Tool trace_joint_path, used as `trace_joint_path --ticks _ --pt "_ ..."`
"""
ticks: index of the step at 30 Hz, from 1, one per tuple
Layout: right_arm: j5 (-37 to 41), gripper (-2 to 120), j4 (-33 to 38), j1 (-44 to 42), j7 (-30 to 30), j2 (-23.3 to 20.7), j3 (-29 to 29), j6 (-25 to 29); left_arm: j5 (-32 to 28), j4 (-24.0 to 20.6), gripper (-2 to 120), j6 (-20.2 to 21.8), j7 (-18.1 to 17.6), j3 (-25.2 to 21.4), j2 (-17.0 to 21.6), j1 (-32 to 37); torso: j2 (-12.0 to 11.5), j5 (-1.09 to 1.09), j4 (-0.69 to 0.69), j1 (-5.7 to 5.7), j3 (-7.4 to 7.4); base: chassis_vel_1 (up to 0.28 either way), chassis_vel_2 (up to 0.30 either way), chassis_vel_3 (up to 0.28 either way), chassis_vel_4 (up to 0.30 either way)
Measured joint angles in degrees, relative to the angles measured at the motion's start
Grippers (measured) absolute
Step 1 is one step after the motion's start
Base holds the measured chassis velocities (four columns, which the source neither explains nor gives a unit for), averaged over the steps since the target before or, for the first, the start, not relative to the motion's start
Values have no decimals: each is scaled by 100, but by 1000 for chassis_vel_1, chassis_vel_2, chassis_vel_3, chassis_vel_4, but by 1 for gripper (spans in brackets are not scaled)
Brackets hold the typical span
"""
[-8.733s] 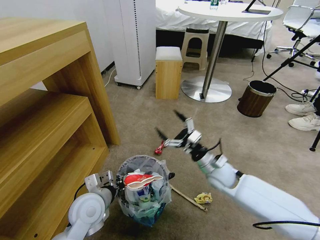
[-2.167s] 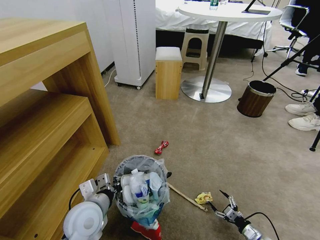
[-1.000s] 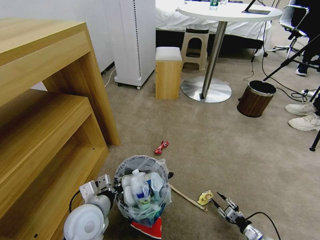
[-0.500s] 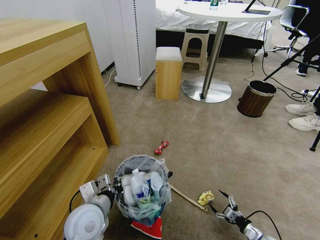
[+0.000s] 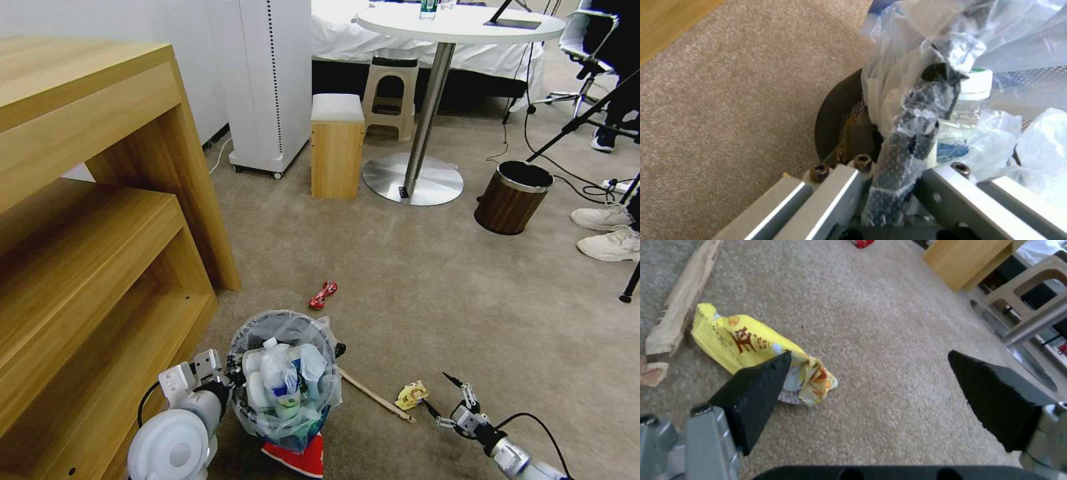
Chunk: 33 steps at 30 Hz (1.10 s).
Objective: Pick up the trash bin and place the garbage on the floor into it.
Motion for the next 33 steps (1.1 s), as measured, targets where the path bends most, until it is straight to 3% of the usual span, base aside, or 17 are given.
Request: trace_joint_path --ticks 25,31,33 --pt "-188 88 -373 233 -18 232 -154 0 68 39 0 5 10 63 -134 0 0 0 -1 0 0 0 0 0 0" --pt "-315 78 -396 269 9 286 -165 1 91 51 0 6 12 64 -163 -6 0 0 0 0 0 0 0 0 0" --pt "-369 65 -413 271 29 310 -172 2 98 49 0 6 14 64 -184 -2 0 0 -1 0 0 0 0 0 0"
